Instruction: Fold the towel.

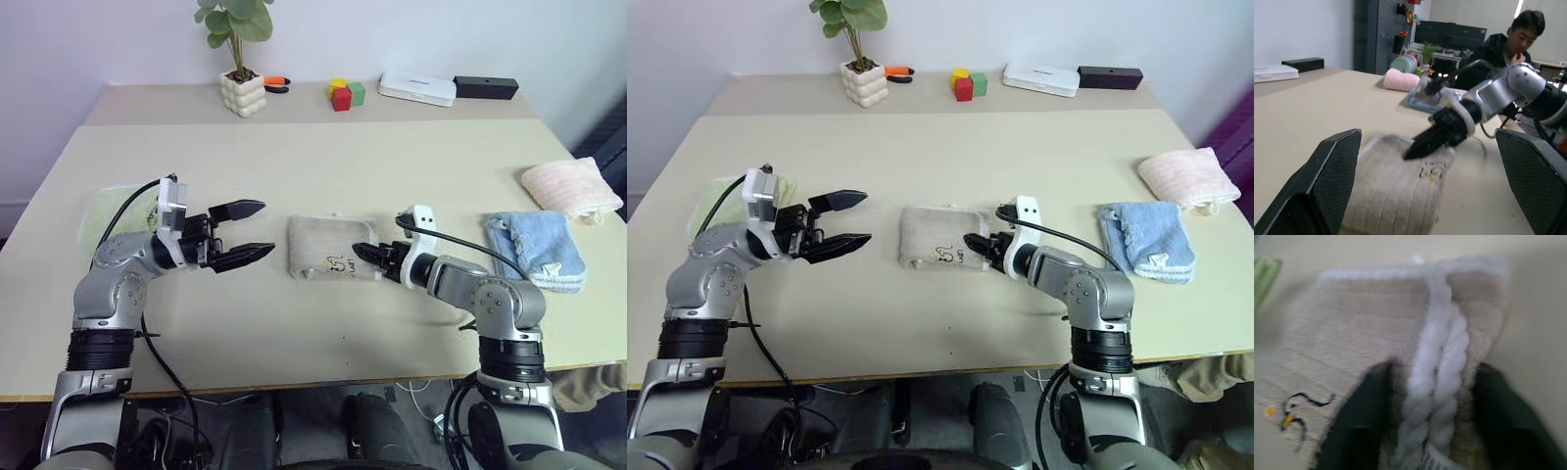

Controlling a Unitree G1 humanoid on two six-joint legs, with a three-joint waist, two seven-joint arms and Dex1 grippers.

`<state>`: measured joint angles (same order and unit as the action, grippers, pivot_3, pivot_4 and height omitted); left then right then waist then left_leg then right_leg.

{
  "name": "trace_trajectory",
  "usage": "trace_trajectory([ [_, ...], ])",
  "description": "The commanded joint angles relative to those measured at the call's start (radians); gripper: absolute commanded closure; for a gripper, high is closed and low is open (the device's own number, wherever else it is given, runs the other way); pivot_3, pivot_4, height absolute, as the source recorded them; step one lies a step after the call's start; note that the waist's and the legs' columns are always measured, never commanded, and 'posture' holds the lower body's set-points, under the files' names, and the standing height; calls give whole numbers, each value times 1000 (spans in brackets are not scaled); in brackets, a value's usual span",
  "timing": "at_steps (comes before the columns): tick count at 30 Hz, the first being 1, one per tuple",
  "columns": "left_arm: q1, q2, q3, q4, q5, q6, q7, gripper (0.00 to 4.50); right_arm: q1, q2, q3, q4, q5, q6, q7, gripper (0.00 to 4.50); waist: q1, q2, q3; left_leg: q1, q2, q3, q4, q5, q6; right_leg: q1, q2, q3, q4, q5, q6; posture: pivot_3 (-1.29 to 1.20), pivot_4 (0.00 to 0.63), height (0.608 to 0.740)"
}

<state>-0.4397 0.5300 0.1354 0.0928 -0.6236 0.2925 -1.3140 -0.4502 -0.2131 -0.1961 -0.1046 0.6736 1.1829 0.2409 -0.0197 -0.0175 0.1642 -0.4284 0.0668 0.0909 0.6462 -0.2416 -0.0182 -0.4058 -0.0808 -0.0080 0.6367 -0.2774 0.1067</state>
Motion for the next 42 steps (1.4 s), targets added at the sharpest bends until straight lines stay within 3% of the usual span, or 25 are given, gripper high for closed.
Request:
trace_trajectory([
  [1, 1, -4, 4, -37, -10, -12, 13, 0, -37, 18, -60, 9, 37, -3, -6, 4274, 2, 0, 0, 0, 0, 0, 0, 0, 0, 0, 0, 0, 0, 0, 0, 0, 150, 735],
  [2, 1, -5, 3, -36, -9, -13, 15, 0, -41, 21, -70, 13, 41, -3, -8, 4462, 2, 0, 0, 0, 0, 0, 0, 0, 0, 0, 0, 0, 0, 0, 0, 0, 150, 735],
  [7, -47, -3, 0, 67, 30, -72, -6, 0, -80, 82, -252, -8, 156, -60, -69, 4462, 7, 0, 0, 0, 0, 0, 1, 0, 0, 0, 0, 0, 0, 0, 0, 0, 150, 735],
  [12, -124, -13, 4, 185, 51, -126, -26, 0, -55, 85, -358, -66, 206, -134, -147, 4462, 7, 0, 0, -1, -1, 0, 1, 0, 0, 0, 0, 0, 0, 0, 0, 0, 150, 735],
  [15, -161, -44, -14, 242, 79, -184, -30, 0, -39, 91, -511, -144, 244, -273, -268, 4462, 9, 1, 1, -1, -1, 0, 0, 0, 0, 0, 0, 0, 0, 0, 0, 0, 150, 735],
  [21, -242, -89, -35, 336, 82, -195, -86, 0, 51, 110, -654, -280, 365, -457, -410, 4462, 7, 1, 1, -2, 0, 0, 0, 0, 0, 0, 0, 0, -1, 0, 1, 0, 150, 735],
  [32, -365, -155, -56, 524, 127, -260, -164, 0, 187, 116, -681, -333, 501, -686, -529, 4462, 5, 2, 1, -1, -1, 0, 0, 0, 0, 0, 1, 1, 0, 0, 1, 0, 150, 735],
  [42, -363, -170, -51, 514, 133, -240, -174, 0, 241, 211, -588, -233, 444, -897, -521, 4462, 5, 2, 1, -1, -1, 0, 1, 0, 0, 0, 1, 1, 0, 0, 1, 0, 150, 735],
])
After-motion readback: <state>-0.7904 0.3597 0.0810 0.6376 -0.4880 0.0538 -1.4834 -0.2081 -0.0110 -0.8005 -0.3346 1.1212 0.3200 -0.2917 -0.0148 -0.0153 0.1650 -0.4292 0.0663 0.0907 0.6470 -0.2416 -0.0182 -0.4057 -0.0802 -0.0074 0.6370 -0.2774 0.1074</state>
